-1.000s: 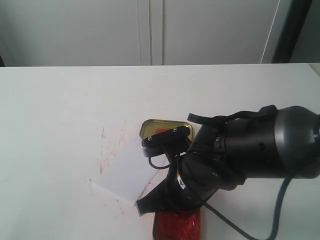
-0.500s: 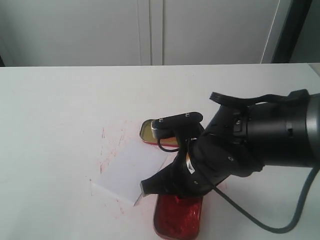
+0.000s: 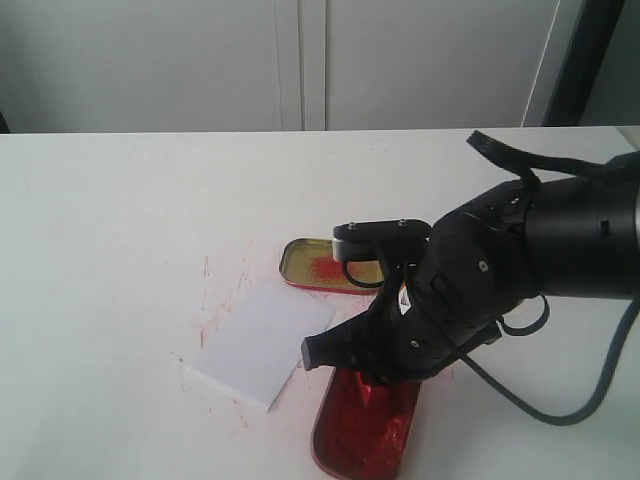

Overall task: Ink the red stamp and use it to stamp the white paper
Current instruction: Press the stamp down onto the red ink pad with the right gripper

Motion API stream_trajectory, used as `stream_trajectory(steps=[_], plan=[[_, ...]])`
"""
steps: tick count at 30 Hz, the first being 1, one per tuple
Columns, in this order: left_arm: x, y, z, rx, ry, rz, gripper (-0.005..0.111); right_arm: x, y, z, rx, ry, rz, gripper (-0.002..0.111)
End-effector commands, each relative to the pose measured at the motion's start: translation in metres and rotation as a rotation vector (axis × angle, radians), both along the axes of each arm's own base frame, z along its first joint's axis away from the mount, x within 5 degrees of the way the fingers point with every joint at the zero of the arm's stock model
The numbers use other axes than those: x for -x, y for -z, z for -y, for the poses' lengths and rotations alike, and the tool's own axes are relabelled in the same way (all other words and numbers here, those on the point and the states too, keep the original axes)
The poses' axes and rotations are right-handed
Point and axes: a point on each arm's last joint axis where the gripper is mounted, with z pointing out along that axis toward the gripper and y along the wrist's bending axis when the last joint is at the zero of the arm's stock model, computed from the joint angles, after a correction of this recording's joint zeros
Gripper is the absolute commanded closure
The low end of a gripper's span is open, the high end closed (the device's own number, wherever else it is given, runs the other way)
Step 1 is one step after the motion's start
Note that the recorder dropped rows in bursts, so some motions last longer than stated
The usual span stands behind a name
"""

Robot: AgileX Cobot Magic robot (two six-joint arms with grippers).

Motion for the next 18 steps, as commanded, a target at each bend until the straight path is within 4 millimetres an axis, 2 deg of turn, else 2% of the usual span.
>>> stream_trajectory(steps=[1, 5, 18], plan=[[0.000, 0.001, 0.000, 0.002, -0.002, 0.003, 0.107, -0.003, -0.002, 0.000, -0.006, -0.017, 0.011, 0.108], [0.000, 0.001, 0.000, 0.002, -0.002, 0.003, 0.107, -0.004, 0.011, -0.004, -0.005, -0.028, -0.036, 0.108], [0.000, 0.001, 0.000, 0.002, -0.002, 0.003, 0.107, -0.005, 0.010, -0.006, -0.039, -0.004, -0.035, 0.108]])
